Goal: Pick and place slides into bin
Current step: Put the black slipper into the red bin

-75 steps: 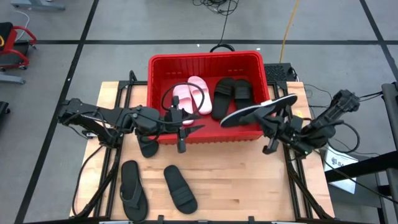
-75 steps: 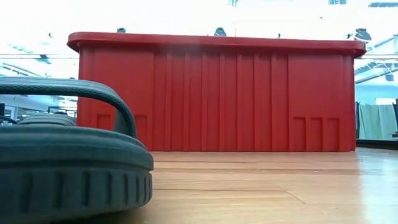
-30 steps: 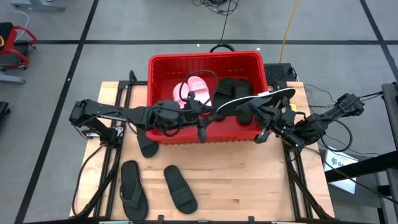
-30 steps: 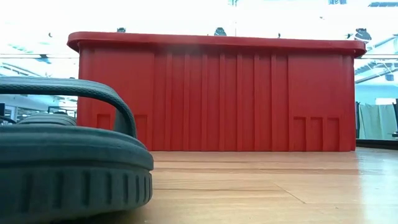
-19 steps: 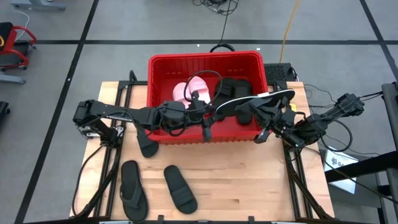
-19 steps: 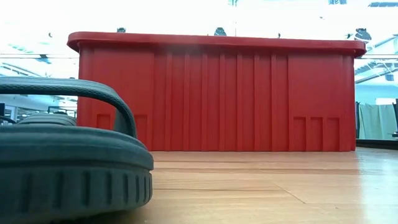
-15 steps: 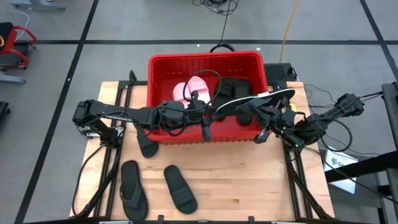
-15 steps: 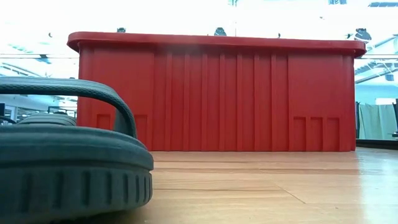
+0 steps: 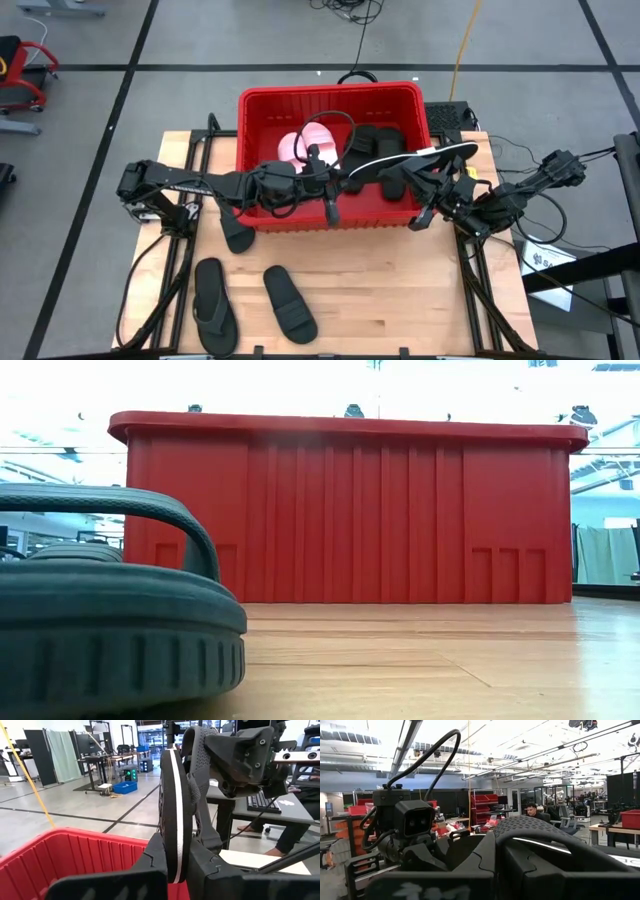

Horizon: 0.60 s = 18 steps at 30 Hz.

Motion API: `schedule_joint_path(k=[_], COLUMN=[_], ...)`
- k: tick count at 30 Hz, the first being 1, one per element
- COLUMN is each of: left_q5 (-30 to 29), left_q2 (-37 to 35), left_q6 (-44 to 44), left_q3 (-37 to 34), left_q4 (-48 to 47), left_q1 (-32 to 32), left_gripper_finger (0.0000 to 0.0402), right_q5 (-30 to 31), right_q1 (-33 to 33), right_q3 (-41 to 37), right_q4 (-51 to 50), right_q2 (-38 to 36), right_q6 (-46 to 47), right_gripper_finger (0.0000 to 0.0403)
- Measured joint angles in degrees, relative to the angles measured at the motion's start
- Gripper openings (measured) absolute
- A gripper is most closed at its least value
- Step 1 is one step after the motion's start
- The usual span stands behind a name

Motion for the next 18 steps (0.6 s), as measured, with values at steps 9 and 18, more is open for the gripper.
schedule_joint_path(k=[9,18], left_q5=[0.0,-1.3], left_q2=[-0.3,-1.5], left_q6=[0.7,1.9], left_q3=[0.0,0.0], left_q4=[-0.3,-0.9], left_q1=[0.0,0.4], left_gripper_finger=[0.0013,0.0013], right_q5=[0.2,7.8], right_q1=[0.0,0.0], right_q3=[0.0,0.0], right_q4=[0.0,-0.2], right_q2=[0.0,0.0], right_q6=[0.0,-1.8], right_gripper_finger=[0.0029,0.0087])
